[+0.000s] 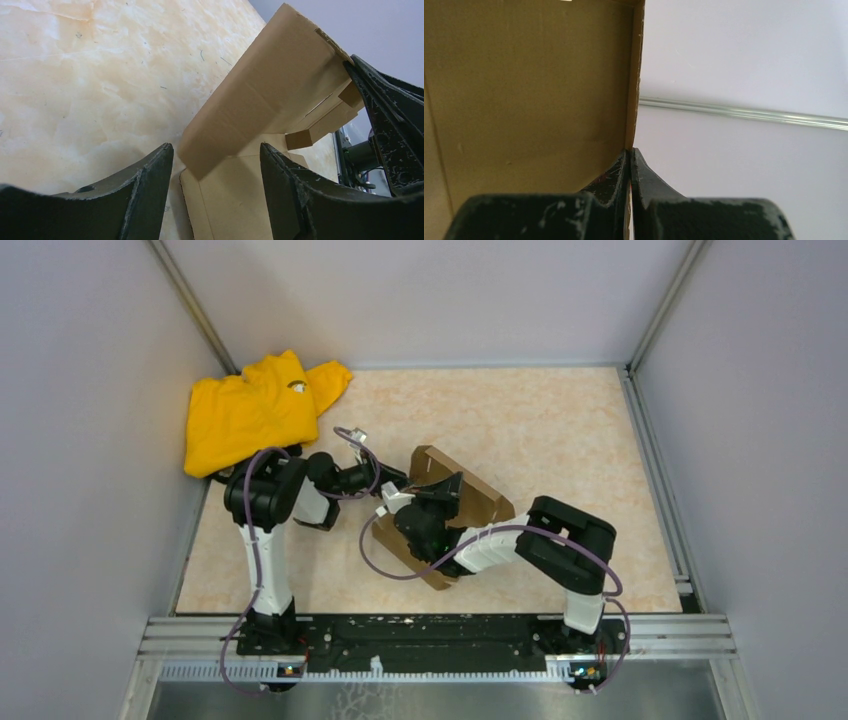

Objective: Fold the paper box

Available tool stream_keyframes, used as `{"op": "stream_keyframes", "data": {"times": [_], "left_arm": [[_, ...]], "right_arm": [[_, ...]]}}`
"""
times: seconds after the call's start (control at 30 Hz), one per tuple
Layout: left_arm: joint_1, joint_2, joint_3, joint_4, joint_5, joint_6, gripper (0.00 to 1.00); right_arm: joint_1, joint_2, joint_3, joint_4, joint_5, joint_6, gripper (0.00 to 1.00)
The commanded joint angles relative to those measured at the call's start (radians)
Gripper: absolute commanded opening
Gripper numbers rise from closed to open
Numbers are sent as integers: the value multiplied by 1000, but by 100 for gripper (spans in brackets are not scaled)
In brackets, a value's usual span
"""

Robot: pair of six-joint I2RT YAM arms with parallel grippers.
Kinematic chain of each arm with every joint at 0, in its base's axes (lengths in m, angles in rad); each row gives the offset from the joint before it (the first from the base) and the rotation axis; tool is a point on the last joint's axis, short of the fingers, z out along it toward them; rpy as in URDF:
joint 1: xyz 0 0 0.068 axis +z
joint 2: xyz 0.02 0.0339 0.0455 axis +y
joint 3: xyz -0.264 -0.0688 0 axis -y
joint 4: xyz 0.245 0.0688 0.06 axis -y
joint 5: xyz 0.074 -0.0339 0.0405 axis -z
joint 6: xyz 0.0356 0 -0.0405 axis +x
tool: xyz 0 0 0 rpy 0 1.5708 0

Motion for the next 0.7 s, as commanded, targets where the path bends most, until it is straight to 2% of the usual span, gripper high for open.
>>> {"op": "stream_keyframes", "data": {"times": [0.0,0.17,0.27,0.57,0.67], "left_arm": [[3,30,22,76,21,-10,70],[-10,43,31,79,19,-11,70],[-26,37,38,40,11,16,70],[-37,-15,27,13,30,36,69],[-33,-52,19,0,56,38,69]], "right_arm": [[15,17,-7,156,28,-91,0],[15,19,-8,172,26,-93,0],[18,15,2,119,20,-54,0],[20,-45,82,-293,-52,280,0],[20,-66,82,-324,-62,314,0]]}}
